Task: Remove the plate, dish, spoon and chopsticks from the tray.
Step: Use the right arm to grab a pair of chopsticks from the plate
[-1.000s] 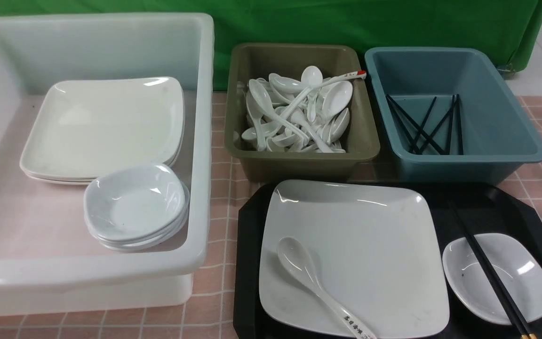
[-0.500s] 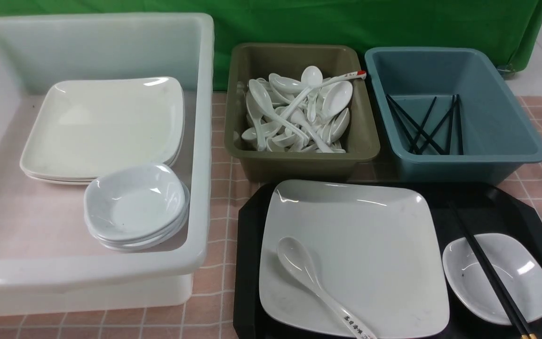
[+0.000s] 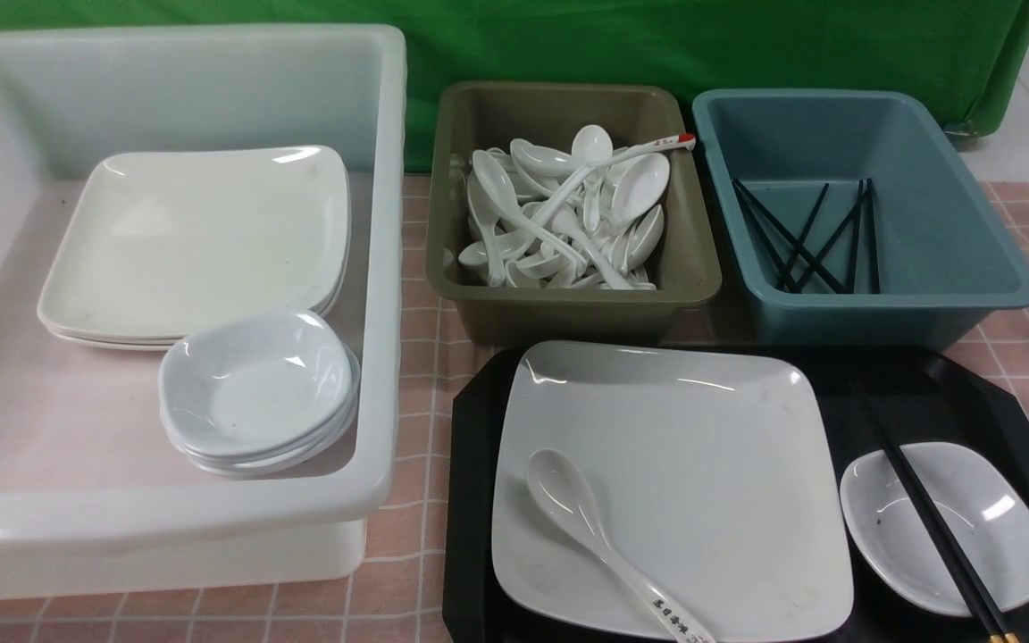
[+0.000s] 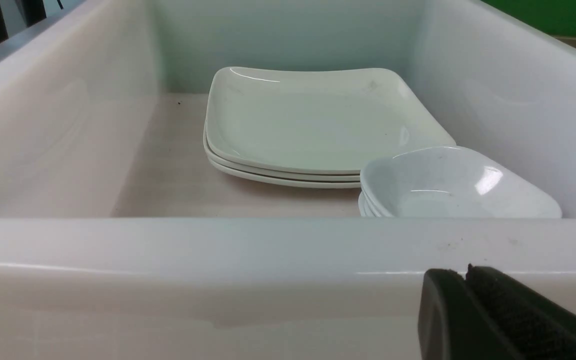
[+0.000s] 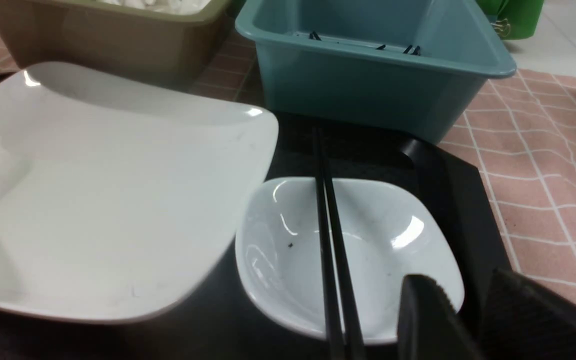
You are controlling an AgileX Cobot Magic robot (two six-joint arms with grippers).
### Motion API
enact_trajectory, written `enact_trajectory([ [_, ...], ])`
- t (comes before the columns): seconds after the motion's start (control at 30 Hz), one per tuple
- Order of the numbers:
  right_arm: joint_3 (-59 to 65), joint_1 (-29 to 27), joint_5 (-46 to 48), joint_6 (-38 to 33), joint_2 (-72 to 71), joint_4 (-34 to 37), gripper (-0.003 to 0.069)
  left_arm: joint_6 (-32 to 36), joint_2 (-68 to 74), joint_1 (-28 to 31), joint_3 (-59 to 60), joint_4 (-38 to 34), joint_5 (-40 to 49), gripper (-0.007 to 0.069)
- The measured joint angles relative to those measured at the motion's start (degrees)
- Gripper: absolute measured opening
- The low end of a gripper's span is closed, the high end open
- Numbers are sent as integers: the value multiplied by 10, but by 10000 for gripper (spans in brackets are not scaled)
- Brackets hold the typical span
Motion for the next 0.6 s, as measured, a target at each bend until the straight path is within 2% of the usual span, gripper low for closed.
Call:
enact_trajectory([
  [0.2,4,0,-25,1,0,0,241,0,0,0,0,0,0,20],
  [0.27,5,0,-34,24,0,0,241,0,0,0,0,0,0,20],
  [0.37,5,0,-38,159,0,32,241,0,0,0,0,0,0,20],
  [0.4,5,0,-39,231,0,47,241,0,0,0,0,0,0,20],
  [0.43,5,0,-39,246,0,49,241,0,0,0,0,0,0,20],
  [0.47,5,0,-39,373,0,64,241,0,0,0,0,0,0,20],
  [0.53,5,0,-39,460,0,70,241,0,0,0,0,0,0,20],
  [0.6,5,0,-39,516,0,73,241,0,0,0,0,0,0,20],
])
